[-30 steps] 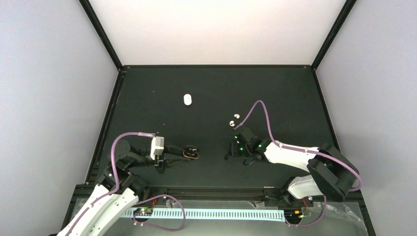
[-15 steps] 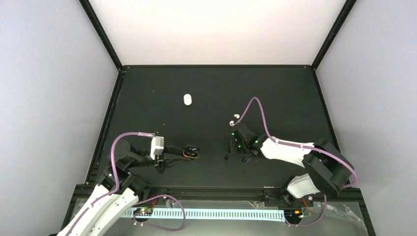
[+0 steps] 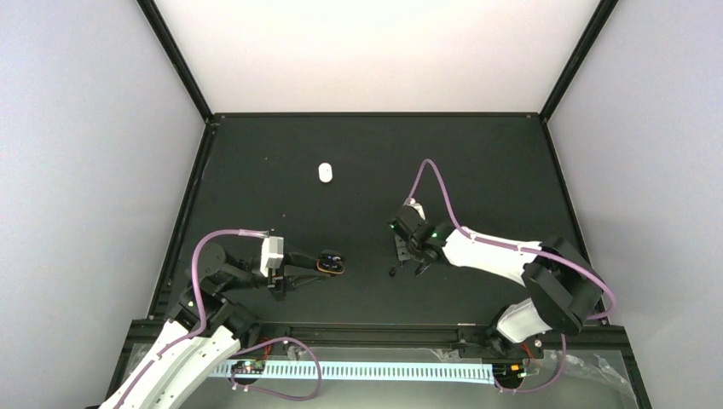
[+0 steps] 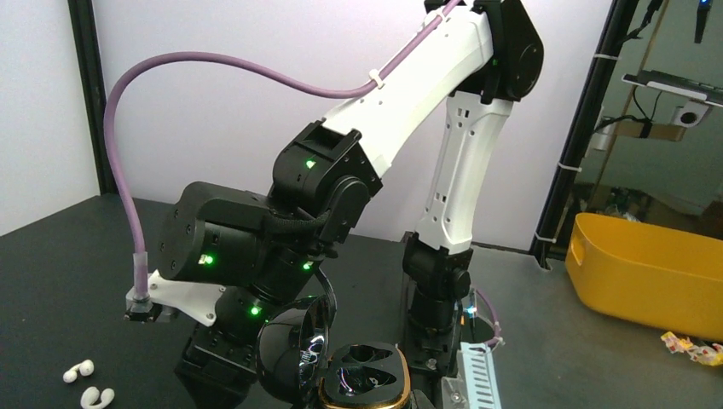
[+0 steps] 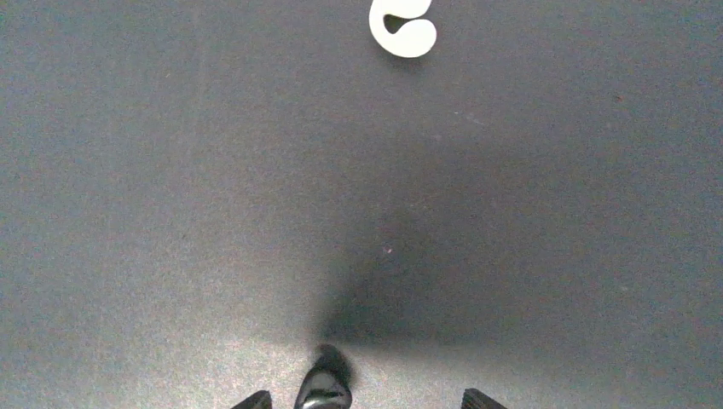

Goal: Insert the wireless bluetooth earbuds into the charging case
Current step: Adjust the earbud at the center of the board.

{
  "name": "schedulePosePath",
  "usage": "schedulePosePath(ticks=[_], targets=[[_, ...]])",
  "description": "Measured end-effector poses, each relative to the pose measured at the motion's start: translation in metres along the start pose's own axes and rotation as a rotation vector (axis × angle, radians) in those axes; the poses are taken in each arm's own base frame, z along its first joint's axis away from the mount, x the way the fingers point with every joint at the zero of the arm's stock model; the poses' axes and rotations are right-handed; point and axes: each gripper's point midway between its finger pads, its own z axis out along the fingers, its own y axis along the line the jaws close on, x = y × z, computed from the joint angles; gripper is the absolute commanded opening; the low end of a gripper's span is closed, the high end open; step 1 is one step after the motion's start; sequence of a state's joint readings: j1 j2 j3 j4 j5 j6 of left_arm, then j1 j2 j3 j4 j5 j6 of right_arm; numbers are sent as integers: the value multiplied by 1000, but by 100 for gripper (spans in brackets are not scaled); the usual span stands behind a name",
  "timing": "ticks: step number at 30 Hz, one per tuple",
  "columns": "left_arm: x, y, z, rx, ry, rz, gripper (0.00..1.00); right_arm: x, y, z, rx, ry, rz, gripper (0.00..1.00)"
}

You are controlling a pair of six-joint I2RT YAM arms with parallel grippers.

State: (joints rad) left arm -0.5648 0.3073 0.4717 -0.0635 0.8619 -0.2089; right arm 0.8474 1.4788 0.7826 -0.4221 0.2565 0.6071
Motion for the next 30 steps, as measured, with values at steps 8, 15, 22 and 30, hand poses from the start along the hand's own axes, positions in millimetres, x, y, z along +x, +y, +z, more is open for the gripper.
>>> schedulePosePath(ticks=[8, 15, 22, 30], targets=[[0, 1, 0, -5, -1, 1, 2, -23, -3, -14, 59, -50, 41, 100], [-1, 0, -2, -10, -4, 10, 2, -35, -15, -18, 78, -72, 153, 100], [-1, 1, -2, -18, -6, 10, 1, -21, -19, -12, 1, -17, 207, 100], [-2, 1, -2, -22, -10, 15, 1, -18, -8, -14, -22, -18, 138, 99]])
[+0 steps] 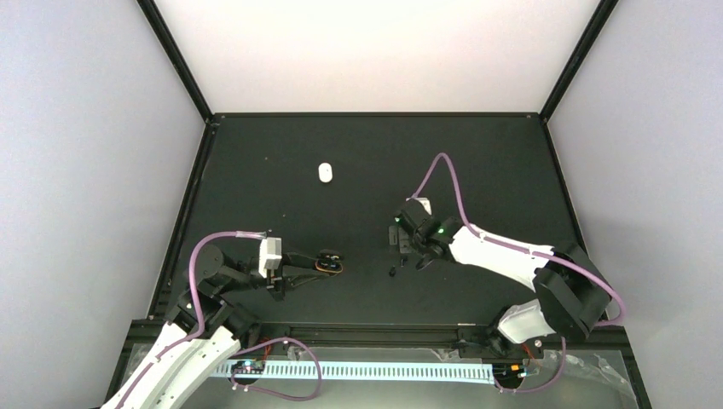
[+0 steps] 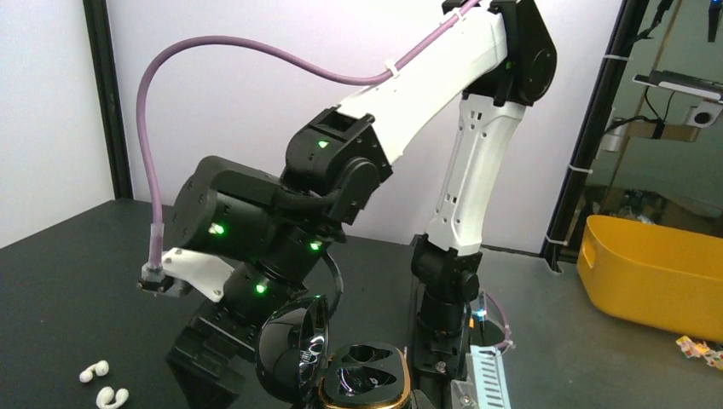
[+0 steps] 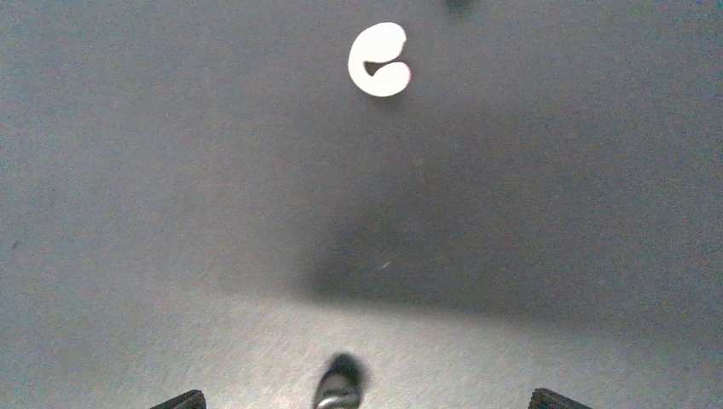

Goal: Insert the wireless bluetooth earbuds into the charging case
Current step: Adjust the earbud at the center of the board.

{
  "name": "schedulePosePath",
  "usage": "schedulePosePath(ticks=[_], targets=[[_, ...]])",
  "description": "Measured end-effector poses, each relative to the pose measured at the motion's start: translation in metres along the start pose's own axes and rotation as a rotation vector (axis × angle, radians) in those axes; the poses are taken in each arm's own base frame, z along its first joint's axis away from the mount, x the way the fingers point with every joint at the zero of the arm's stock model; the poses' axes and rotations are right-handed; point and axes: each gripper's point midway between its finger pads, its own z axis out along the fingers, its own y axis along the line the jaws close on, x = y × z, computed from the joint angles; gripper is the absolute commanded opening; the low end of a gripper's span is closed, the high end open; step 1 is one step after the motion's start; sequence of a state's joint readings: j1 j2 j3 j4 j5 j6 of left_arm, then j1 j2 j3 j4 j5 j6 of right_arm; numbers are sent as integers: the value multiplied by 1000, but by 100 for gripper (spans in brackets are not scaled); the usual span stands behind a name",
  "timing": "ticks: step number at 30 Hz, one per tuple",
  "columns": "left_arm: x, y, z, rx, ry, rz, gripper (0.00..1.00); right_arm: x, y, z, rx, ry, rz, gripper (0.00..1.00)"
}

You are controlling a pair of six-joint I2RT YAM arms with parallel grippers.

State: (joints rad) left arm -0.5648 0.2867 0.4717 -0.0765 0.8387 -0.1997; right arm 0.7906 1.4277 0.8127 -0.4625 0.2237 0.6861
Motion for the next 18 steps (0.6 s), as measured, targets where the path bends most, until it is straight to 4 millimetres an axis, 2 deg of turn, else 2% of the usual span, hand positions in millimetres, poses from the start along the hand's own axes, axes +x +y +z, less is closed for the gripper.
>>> schedulePosePath(ticks=[5, 10, 11, 14, 16, 18], targets=[[-1, -1, -1, -2, -6, 9, 1, 8, 22, -12, 15, -65, -111, 100], [-2, -2, -2, -5, -10, 17, 2, -11, 22, -22, 61, -156, -91, 96], [-3, -2, -3, -6, -12, 18, 2, -12, 21, -21, 73, -158, -86, 93], [-3, -2, -3, -7, -15, 21, 2, -13, 22, -10, 100, -119, -74, 74], [-3, -2, -3, -9, -15, 21, 2, -9, 23, 1, 104, -84, -63, 61], [-3, -2, -3, -10, -16, 21, 2, -1, 21, 8, 105, -48, -59, 53]])
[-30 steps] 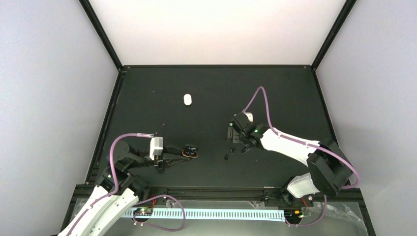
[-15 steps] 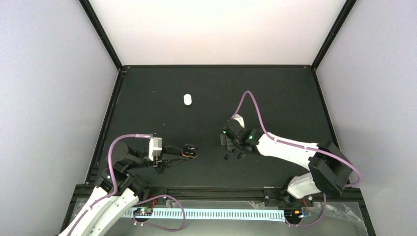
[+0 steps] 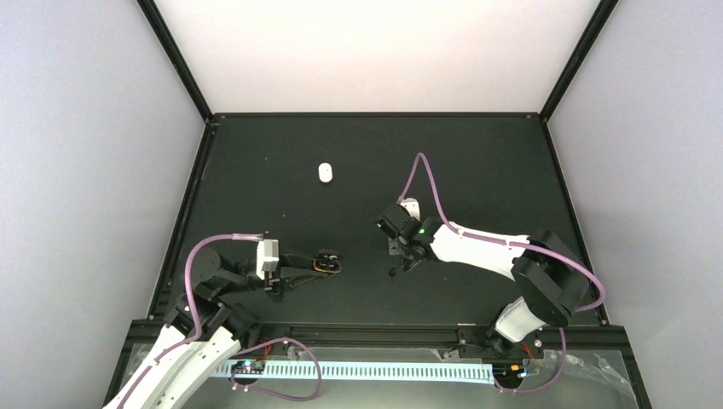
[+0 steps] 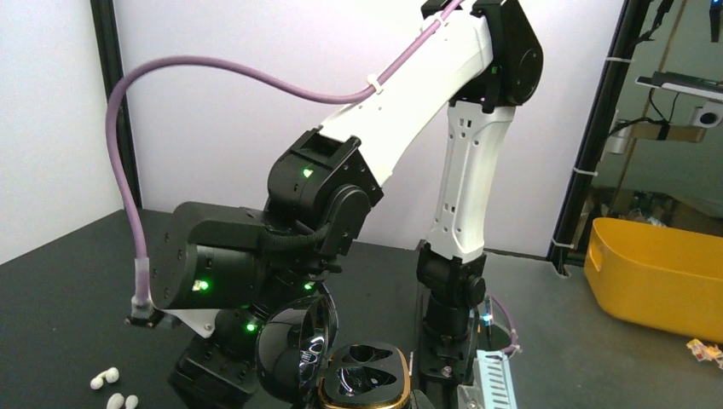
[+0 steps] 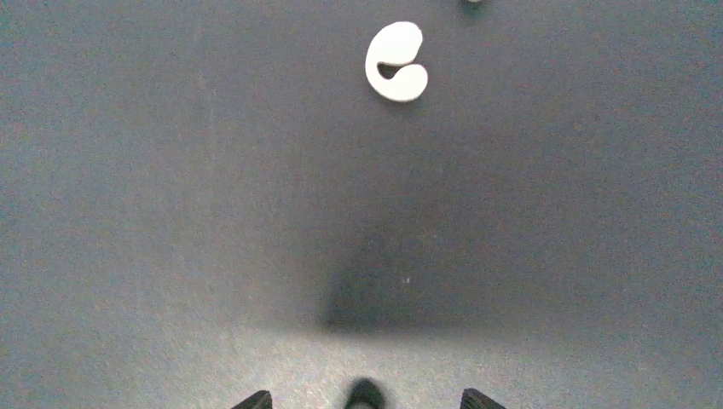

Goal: Insert the wireless bluetooth earbuds into the charging case
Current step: Adjust the earbud at the center of the board.

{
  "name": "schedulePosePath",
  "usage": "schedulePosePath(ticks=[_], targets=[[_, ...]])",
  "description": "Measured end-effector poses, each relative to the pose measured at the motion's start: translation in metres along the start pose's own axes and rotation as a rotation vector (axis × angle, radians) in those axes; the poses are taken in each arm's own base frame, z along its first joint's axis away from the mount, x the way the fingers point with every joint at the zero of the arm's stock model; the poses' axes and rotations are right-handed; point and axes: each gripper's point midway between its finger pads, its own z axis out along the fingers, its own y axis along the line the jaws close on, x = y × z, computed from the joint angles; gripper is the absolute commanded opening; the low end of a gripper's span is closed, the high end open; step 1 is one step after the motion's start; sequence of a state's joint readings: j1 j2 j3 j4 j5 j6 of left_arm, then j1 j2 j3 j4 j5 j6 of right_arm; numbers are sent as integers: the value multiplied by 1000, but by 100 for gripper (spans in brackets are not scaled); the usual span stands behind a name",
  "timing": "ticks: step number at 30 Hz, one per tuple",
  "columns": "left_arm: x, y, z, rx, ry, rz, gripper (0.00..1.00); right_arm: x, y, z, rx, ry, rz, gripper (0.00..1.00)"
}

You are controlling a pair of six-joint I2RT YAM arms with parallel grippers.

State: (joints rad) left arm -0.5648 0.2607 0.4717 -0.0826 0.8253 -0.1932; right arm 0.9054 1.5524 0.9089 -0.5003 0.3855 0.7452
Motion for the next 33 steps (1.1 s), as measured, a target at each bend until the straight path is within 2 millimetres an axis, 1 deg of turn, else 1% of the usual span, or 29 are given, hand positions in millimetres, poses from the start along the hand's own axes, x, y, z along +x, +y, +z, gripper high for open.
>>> schedulePosePath(ticks=[2, 5, 13, 23, 33], targets=[[0, 0, 0, -1, 0, 0, 2, 9, -2, 4, -4, 29, 6, 50], [0, 0, 0, -3, -2, 1, 1, 19, -4, 6, -10, 58, 5, 50], [-1, 0, -1, -5, -7, 6, 2, 29, -3, 16, -20, 100, 2, 50], [-1, 0, -1, -6, -7, 6, 1, 33, -2, 27, -25, 121, -3, 47], [-2, 0, -1, -9, -7, 6, 2, 32, 0, 28, -32, 120, -6, 42]])
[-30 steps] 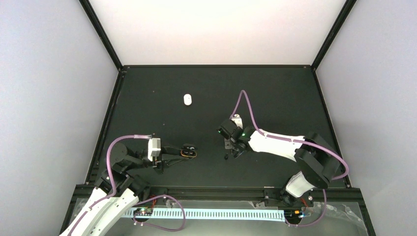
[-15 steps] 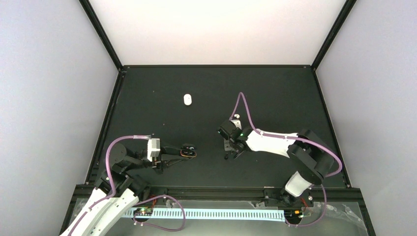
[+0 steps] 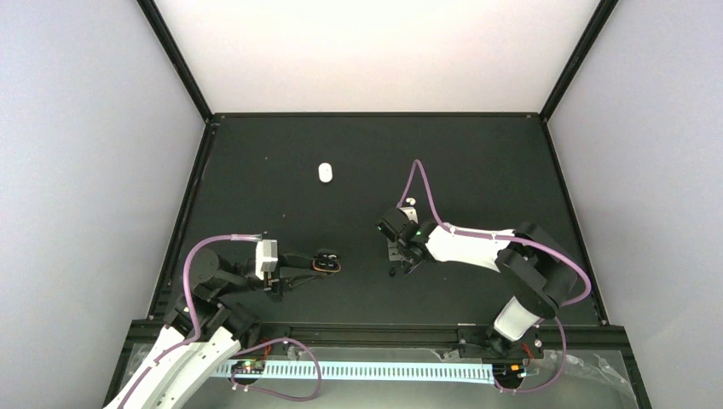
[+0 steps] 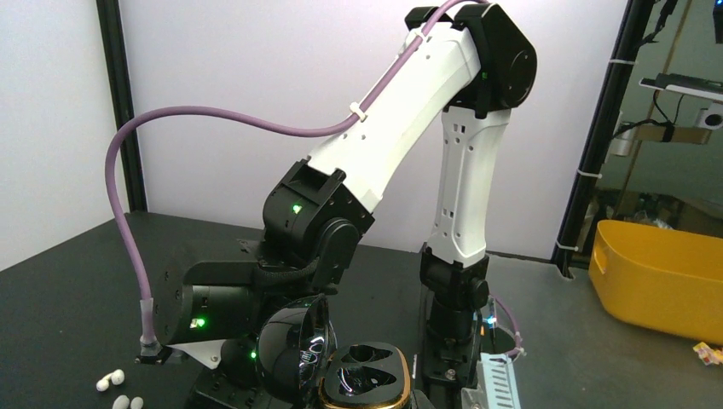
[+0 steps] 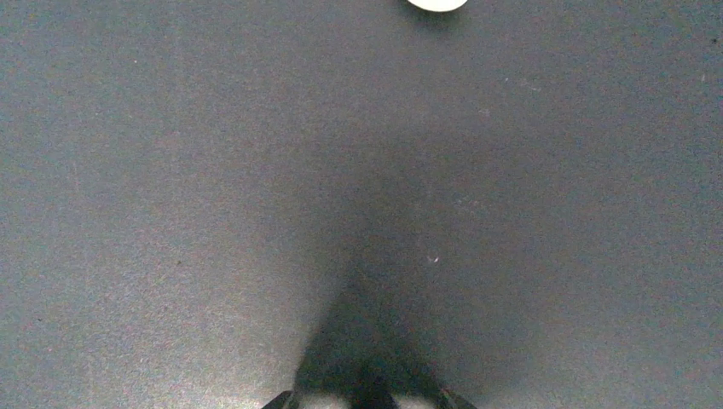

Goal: Insert the wireless bluetooth earbuds into the charging case
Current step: Adjust the earbud at the center of the board, then pick up the earbud from the center of the board.

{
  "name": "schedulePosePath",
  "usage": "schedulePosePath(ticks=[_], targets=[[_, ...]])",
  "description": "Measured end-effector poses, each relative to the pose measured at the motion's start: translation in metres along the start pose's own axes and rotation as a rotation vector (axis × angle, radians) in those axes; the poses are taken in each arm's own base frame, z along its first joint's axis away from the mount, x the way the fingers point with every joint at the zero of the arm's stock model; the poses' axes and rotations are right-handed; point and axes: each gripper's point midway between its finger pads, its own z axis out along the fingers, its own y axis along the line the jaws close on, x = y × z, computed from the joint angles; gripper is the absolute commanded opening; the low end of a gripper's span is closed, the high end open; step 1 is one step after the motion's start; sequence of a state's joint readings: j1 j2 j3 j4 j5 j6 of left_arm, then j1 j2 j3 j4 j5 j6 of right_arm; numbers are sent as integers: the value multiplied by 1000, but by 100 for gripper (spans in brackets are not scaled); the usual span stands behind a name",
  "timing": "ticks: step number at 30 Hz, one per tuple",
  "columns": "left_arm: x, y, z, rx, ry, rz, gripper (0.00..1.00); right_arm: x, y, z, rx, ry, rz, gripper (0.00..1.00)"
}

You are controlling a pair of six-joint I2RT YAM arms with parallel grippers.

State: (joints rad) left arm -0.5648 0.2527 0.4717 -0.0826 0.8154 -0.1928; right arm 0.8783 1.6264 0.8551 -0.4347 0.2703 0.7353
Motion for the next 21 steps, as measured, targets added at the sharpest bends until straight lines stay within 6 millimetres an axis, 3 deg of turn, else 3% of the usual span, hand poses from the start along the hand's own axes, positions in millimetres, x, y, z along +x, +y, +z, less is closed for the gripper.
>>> schedulePosePath(ticks=[7, 21], targets=[[0, 0, 0, 0, 0, 0, 2, 0, 0, 0, 2, -2, -5, 36], [0, 0, 0, 0, 0, 0, 2, 1, -1, 1, 24, -10, -18, 36]])
